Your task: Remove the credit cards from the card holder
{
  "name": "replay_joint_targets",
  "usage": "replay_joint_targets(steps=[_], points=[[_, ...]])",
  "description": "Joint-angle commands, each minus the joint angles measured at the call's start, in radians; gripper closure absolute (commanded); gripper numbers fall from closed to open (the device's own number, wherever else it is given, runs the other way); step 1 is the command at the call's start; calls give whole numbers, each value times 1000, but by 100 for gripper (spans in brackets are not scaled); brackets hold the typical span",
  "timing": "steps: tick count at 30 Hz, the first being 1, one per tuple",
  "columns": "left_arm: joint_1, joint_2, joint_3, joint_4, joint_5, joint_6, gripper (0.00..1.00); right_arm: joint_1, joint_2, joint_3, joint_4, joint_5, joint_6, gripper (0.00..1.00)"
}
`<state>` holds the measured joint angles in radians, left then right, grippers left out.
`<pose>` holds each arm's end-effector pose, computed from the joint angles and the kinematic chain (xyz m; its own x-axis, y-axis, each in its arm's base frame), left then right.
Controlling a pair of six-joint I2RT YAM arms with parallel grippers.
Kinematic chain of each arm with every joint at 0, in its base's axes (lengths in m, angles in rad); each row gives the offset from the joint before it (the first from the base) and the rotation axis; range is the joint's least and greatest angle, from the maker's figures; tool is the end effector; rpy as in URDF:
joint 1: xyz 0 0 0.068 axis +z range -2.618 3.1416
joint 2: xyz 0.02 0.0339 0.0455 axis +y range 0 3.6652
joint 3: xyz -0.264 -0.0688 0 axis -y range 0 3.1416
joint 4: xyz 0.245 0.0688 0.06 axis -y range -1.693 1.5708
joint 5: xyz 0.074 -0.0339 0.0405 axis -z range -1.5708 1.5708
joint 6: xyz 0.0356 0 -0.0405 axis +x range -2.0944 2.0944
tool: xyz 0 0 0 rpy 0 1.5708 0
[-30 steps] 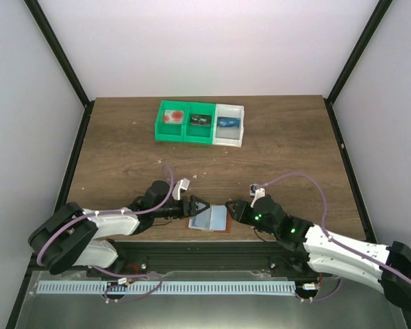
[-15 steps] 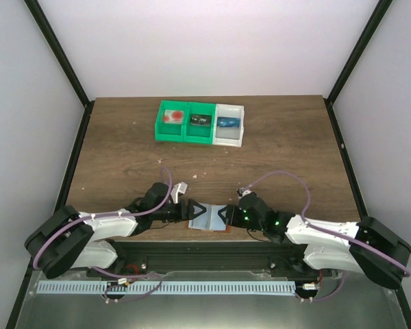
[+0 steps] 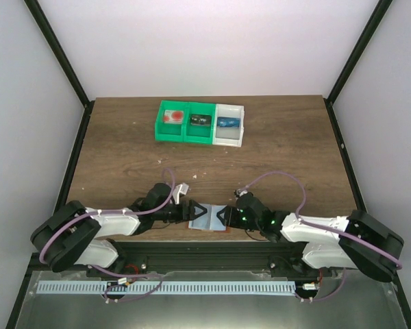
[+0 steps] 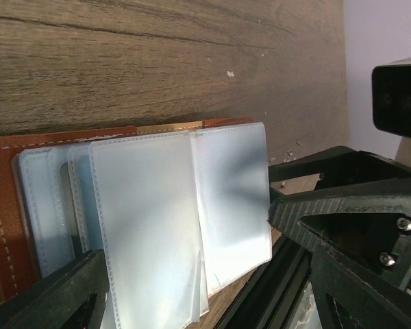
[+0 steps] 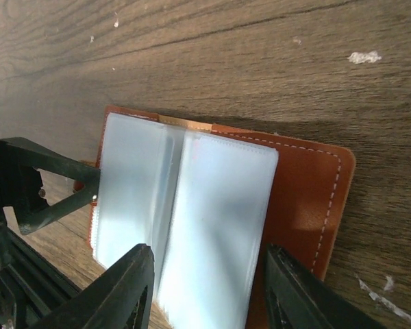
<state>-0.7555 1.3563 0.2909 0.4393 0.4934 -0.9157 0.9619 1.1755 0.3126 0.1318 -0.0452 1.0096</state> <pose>0.1488 -0.1633 0.1244 -0.9603 -0.0549 -0.2736 0.1998 0.5489 -0.8117 0.1158 0.1689 0.1369 -0.9133 0.1689 -0.3706 -0.1230 0.7531 0.6463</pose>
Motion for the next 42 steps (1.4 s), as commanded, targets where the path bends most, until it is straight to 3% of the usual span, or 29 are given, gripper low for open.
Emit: replay_joint_targets(steps=[1, 7, 12, 23, 28, 33, 42], points=[[-10, 27, -9, 52, 18, -15, 18, 8, 43, 11, 50, -9, -7, 56], [-36, 90, -7, 143, 52, -66, 18, 8, 63, -13, 85, -15, 3, 70], [-50, 127, -16, 261, 85, -131, 19, 8, 57, -22, 89, -12, 7, 71], [-70, 48, 17, 268, 64, -161, 19, 7, 44, -45, 113, -1, 24, 78], [-135, 132, 25, 394, 77, -232, 20, 8, 42, -44, 119, 12, 27, 79], [-151, 168, 47, 405, 79, -232, 21, 7, -39, -49, 39, 83, 46, 69], [-148, 137, 63, 326, 47, -186, 21, 8, -337, -114, -75, 192, 81, 55]])
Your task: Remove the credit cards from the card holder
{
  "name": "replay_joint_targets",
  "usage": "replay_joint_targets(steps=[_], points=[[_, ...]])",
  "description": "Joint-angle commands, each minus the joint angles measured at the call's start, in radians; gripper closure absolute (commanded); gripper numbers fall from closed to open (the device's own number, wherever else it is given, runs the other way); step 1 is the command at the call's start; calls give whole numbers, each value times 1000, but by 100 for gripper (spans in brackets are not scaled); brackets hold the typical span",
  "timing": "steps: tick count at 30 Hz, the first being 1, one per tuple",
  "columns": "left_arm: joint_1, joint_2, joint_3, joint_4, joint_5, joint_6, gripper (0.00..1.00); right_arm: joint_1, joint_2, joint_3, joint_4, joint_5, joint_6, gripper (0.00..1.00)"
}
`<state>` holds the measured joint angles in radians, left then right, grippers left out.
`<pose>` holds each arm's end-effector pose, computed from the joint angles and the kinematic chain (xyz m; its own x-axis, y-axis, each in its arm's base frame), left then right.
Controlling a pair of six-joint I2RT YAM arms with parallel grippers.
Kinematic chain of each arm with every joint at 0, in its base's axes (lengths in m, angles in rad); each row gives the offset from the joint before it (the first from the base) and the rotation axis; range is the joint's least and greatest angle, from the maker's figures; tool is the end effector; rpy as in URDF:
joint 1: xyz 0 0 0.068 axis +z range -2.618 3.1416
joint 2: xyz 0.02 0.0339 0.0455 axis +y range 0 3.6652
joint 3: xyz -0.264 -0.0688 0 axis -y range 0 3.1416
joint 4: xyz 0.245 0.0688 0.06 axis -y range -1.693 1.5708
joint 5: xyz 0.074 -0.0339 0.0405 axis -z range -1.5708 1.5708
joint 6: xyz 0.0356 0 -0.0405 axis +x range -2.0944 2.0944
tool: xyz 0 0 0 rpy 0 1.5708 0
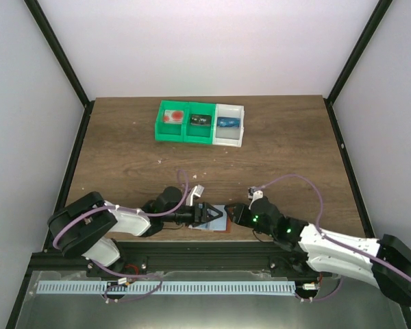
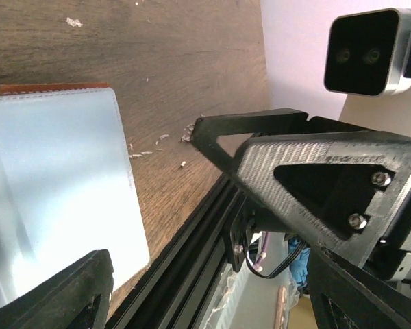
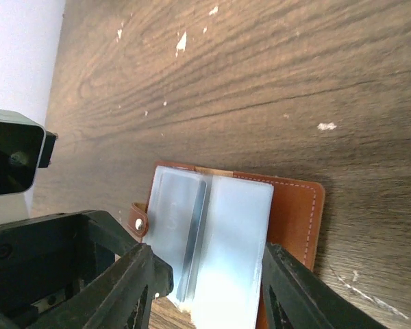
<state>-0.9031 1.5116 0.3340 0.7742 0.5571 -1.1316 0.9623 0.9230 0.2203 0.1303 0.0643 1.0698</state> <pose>0.1397 -0.2076 0.1328 -0.9791 0.0010 -0.2032 0.1915 0.3401 -0.9207 0.1039 0.1452 0.1521 -0.8398 0.3258 -0.4343 -0.1069 0.6851 0.7206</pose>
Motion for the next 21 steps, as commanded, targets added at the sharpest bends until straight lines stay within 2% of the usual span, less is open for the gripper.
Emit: replay_joint_targets(steps=[1, 3, 9, 11, 16, 21], points=[[2, -23, 22, -18, -20, 34, 21, 7, -104, -22, -83, 87, 21, 55], [15, -49, 18, -47, -31, 43, 21, 7, -138, -17, -93, 84, 14, 56], [93, -173, -28, -187, -72, 100, 18, 7, -126, 8, -55, 20, -7, 72], [117, -213, -45, -249, -79, 126, 16, 7, -93, 19, -33, -8, -13, 76], [136, -282, -96, -290, -89, 126, 12, 7, 20, 48, 35, -71, -33, 86], [140, -296, -100, -366, -76, 141, 9, 7, 163, 93, 93, -152, -60, 91]])
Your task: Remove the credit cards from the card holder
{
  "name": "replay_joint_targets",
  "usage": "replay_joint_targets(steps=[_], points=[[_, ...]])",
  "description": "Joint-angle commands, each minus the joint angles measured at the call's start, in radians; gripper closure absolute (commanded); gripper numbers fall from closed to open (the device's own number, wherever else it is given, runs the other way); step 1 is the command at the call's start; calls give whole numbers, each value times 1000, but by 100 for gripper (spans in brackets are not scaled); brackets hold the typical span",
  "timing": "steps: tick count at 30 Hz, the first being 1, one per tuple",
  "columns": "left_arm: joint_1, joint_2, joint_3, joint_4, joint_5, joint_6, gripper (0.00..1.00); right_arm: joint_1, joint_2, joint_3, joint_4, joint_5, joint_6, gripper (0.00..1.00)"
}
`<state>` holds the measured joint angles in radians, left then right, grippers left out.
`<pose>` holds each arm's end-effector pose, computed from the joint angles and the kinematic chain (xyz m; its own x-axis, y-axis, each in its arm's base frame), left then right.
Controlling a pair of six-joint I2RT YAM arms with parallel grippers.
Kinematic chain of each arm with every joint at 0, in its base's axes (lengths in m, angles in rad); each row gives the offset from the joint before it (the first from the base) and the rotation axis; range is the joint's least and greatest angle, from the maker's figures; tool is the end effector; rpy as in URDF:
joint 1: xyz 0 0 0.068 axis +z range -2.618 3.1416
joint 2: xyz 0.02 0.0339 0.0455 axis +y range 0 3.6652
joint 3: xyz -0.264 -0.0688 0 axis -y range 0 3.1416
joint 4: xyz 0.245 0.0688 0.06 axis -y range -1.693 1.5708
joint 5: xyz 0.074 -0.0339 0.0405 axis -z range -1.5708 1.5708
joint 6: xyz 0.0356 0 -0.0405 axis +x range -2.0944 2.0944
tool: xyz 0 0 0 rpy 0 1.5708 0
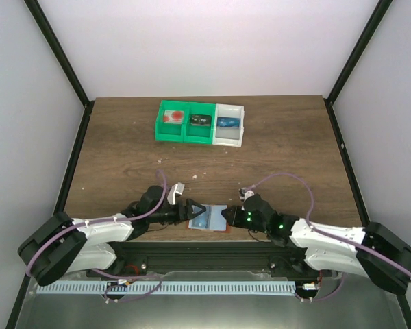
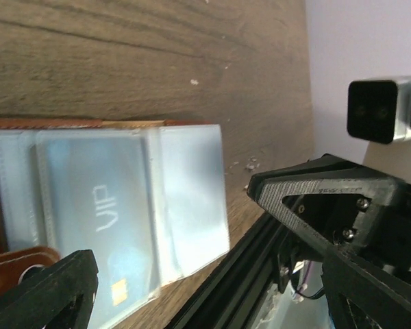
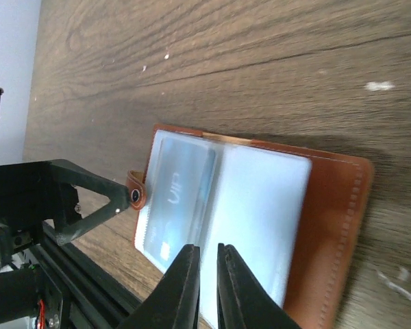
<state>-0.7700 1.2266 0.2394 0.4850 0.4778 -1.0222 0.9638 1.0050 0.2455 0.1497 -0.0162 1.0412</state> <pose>0.1383 -0.1569 0.1398 -0.9546 -0.1298 -0.2682 0.1784 0.4721 -0.8633 0.1064 0.1542 0.1484 -0.8803 0.2451 -0.4061 -0.1368 0.6886 0.7122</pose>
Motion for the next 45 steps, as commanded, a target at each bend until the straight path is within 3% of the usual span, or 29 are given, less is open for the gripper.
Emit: replay_joint_targets(steps=[1, 11, 45], points=[[8, -8, -4, -91, 12, 35, 8, 6, 107, 80, 77, -84, -36, 91], [8, 56, -2, -72, 49, 37, 7, 6, 271, 87, 79, -102, -23, 91], [-27, 155, 17, 87, 98, -18, 8, 6, 356, 43, 165, -113, -4, 91]])
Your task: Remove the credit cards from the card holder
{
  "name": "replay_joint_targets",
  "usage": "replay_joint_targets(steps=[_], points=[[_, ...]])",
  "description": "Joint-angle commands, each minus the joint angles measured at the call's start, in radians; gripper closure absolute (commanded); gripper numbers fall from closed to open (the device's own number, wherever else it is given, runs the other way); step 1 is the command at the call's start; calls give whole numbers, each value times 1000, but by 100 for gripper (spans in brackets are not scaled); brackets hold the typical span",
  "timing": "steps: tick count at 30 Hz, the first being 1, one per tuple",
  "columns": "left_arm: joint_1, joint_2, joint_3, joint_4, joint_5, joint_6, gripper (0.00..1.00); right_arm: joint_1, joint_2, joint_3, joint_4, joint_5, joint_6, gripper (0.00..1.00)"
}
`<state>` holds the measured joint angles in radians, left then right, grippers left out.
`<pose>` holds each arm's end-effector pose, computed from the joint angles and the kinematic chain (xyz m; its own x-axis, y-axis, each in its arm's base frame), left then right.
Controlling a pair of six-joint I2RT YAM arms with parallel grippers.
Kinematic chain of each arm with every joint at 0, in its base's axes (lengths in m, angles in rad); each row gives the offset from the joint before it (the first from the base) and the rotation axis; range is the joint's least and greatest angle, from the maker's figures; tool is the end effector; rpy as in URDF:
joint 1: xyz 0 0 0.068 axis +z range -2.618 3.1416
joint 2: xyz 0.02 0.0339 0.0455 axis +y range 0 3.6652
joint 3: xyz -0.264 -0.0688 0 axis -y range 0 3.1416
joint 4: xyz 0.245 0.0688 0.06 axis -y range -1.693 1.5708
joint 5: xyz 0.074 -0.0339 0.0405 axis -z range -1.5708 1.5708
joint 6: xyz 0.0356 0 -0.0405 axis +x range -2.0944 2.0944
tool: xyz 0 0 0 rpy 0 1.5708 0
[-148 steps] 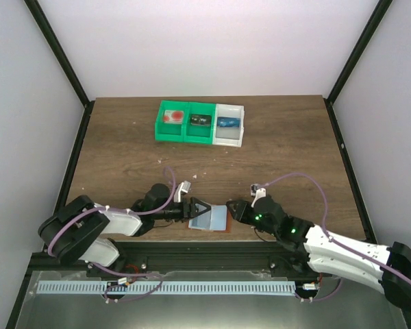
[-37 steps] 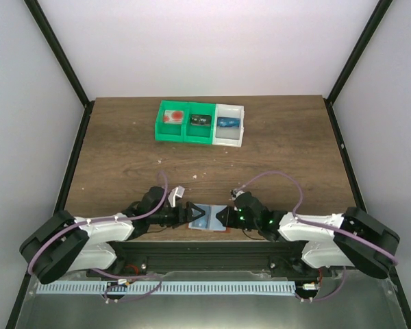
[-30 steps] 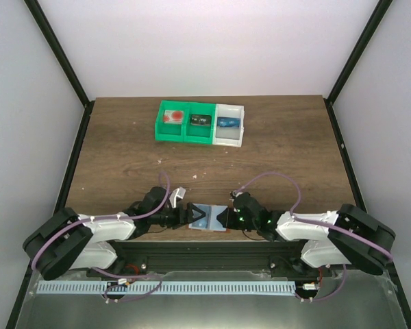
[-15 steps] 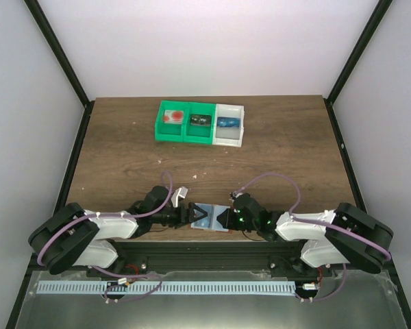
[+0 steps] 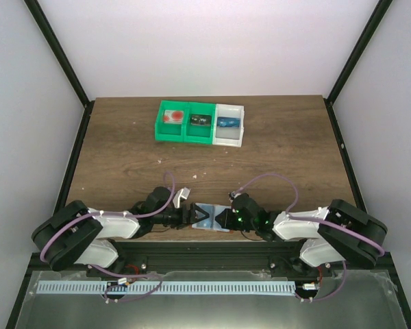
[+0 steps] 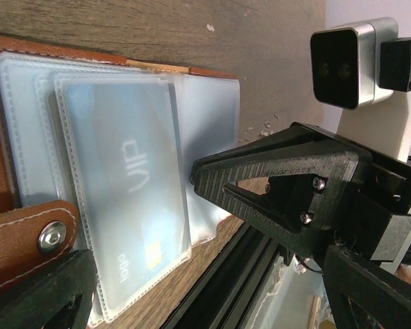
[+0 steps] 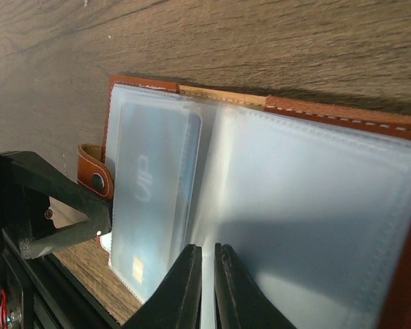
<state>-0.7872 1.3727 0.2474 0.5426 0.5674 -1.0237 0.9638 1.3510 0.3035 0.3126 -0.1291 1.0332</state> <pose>0.1379 -0.1655 0.1199 -0.9827 -0.0341 -0.1818 0.1438 0.4772 -0.8670 0.1205 0.1816 0.1156 -0.9423 0.1365 -0.3058 -0.1165 0.7225 0.6815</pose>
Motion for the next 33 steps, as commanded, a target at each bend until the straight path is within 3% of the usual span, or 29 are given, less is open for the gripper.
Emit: replay_joint_targets(steps=[1, 33], points=[[-9, 10, 7, 38, 11, -22, 8, 5, 12, -15, 4, 1, 4, 91], [-47, -28, 11, 194, 26, -117, 8, 6, -39, -82, 95, 22, 34, 93]])
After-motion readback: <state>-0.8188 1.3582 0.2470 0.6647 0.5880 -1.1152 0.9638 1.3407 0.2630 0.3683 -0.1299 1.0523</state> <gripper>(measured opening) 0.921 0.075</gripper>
